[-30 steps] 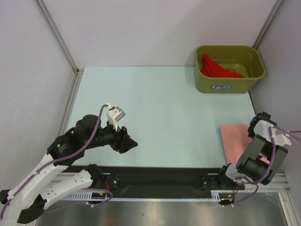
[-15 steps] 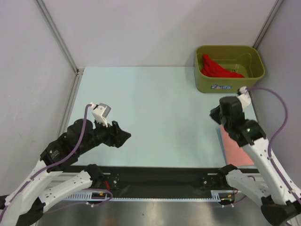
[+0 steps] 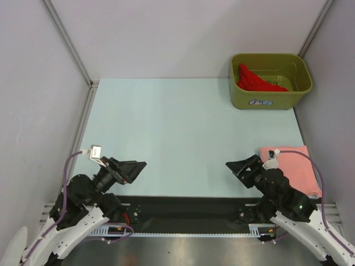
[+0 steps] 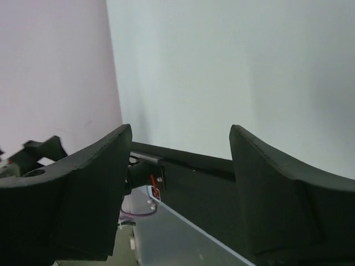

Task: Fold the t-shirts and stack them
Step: Neatly place the folded tshirt to the corner

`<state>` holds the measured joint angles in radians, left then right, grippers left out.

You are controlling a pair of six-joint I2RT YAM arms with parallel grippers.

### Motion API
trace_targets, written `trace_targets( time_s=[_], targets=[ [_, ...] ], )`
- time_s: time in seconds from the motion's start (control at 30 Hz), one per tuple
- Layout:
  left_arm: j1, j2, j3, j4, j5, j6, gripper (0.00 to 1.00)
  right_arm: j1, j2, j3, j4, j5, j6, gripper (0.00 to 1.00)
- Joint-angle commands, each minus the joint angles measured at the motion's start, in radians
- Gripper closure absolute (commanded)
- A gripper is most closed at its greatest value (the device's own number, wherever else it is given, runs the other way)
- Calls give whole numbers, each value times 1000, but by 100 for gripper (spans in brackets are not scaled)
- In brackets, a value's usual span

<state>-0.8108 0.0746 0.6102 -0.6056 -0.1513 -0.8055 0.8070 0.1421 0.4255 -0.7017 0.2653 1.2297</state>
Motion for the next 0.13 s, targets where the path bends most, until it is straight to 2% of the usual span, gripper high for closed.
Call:
trace_targets(
  time_s=[0.0, 0.07, 0.1],
  targets=[
    [5, -116, -102, 76, -11, -219, 10, 8, -74, -36, 20, -1, 73, 23],
    [5, -218, -173, 104, 21, -294, 10, 11, -85, -50, 48, -38, 41, 21],
    [5, -201, -178, 105, 41, -302, 9, 9, -82, -51, 82, -55, 27, 15]
  ],
)
